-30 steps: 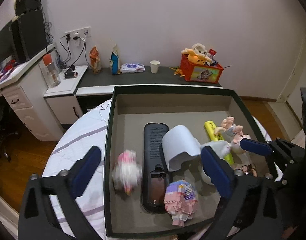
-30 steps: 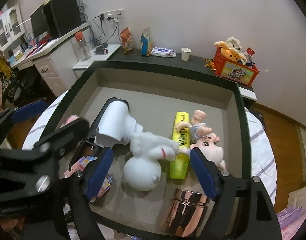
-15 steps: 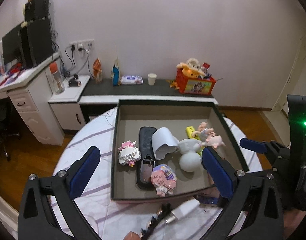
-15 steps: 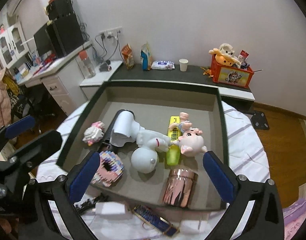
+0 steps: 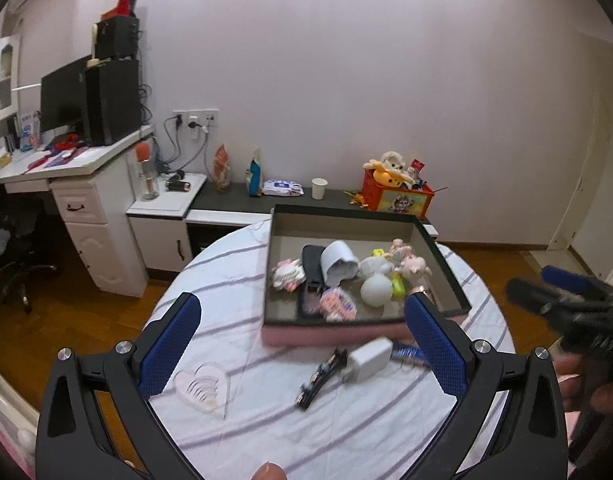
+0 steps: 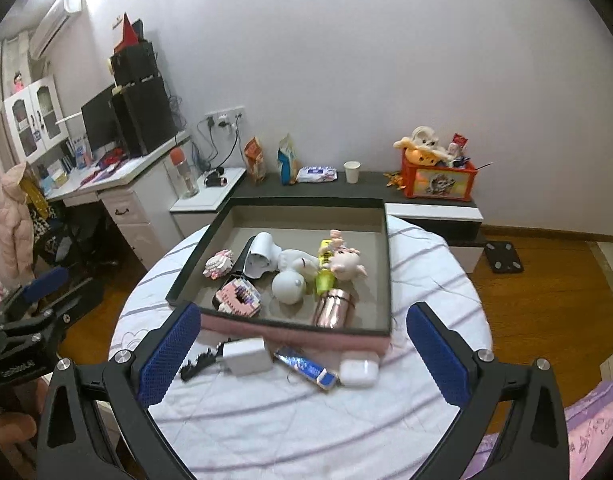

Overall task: Organize rigid objects
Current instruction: 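Withdraw both tools from the tray box back over the table, then grasp the black hair clip with the left tool while the right tool grasps the white earbud case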

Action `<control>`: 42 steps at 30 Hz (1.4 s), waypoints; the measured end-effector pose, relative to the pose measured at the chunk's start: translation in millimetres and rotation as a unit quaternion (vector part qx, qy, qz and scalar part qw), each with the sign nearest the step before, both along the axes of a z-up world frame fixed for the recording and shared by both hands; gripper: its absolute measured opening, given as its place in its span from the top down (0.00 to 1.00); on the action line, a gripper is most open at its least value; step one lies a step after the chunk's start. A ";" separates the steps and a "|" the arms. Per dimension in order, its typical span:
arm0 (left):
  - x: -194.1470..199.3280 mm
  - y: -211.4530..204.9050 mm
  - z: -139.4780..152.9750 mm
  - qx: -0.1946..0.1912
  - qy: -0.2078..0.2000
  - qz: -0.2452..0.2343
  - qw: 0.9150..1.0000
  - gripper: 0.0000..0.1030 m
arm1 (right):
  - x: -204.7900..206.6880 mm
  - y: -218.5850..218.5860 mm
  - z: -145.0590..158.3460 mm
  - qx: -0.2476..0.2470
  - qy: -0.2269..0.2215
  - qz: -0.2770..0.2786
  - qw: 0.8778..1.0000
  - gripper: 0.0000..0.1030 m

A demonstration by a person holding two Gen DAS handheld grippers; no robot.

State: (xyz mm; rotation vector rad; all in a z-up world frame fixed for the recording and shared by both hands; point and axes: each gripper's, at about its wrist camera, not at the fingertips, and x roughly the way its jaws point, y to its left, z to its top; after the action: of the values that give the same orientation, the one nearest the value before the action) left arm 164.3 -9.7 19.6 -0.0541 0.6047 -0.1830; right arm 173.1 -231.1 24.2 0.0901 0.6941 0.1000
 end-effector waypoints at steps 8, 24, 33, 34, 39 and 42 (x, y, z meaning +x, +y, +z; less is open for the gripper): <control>-41.0 15.4 -25.9 -0.004 0.008 0.011 1.000 0.00 | -51.7 -9.8 -12.0 0.005 -0.006 -0.021 1.000 0.00; -57.4 0.4 -72.5 -0.005 0.062 -0.015 0.998 0.00 | -78.7 -29.7 -76.5 0.026 0.069 -0.055 0.996 0.00; -51.9 -1.0 -74.1 -0.002 0.068 -0.013 0.998 0.00 | -73.0 -22.8 -81.2 0.020 0.077 -0.045 0.996 0.00; -52.0 -0.5 -74.6 -0.002 0.068 -0.013 0.998 0.00 | -72.7 -22.4 -81.3 0.019 0.078 -0.045 0.996 0.00; -49.5 -3.2 -80.6 0.001 0.073 -0.007 0.997 0.00 | -70.9 -23.6 -82.0 0.022 0.076 -0.053 0.995 0.00; -45.1 -6.8 -88.9 0.014 0.075 -0.003 0.997 0.00 | -68.7 -25.7 -85.1 0.029 0.076 -0.059 0.995 0.00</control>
State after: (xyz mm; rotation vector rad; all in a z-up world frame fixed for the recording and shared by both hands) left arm 119.3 -16.5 -69.3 -0.0387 0.7562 -0.1769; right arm 104.5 -256.8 -60.9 0.1952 0.8369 -0.0007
